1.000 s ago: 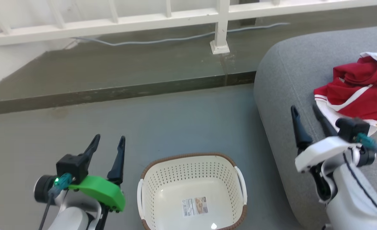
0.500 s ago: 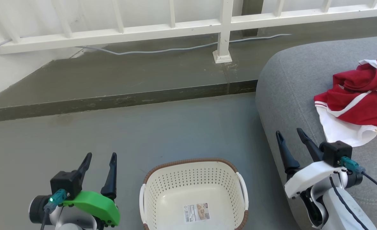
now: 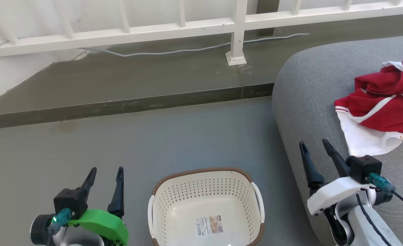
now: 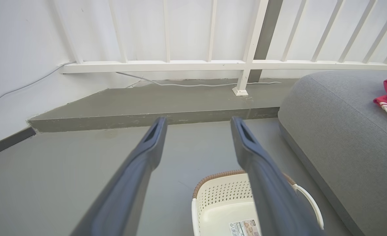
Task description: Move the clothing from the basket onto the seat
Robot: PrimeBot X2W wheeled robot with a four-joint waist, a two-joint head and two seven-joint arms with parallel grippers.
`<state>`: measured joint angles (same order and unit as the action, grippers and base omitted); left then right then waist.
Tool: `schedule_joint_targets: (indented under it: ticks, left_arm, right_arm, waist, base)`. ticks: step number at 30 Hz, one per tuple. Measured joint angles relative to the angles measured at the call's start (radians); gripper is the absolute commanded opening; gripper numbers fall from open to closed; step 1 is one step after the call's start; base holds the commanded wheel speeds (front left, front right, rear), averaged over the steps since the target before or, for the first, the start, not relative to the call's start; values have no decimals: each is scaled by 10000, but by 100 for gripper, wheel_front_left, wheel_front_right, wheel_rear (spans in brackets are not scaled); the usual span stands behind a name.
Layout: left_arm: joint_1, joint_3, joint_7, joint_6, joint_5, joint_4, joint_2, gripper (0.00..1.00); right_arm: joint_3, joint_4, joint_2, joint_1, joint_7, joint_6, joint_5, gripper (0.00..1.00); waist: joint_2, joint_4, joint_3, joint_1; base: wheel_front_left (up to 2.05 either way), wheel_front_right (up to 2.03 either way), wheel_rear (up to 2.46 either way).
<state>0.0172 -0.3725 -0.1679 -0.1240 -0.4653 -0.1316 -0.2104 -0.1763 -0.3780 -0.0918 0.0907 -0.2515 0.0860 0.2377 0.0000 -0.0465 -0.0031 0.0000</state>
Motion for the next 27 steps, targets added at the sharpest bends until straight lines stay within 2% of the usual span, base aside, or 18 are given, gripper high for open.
schedule_joint_targets:
  ticks: [27]
  left_arm:
    - [-257,564,188,0,773,209,422,100]
  right_arm:
    - [50,855,-36,-409,75,-251,0,100]
  waist:
    - [0,104,113,0]
  base:
    - [0,0,0]
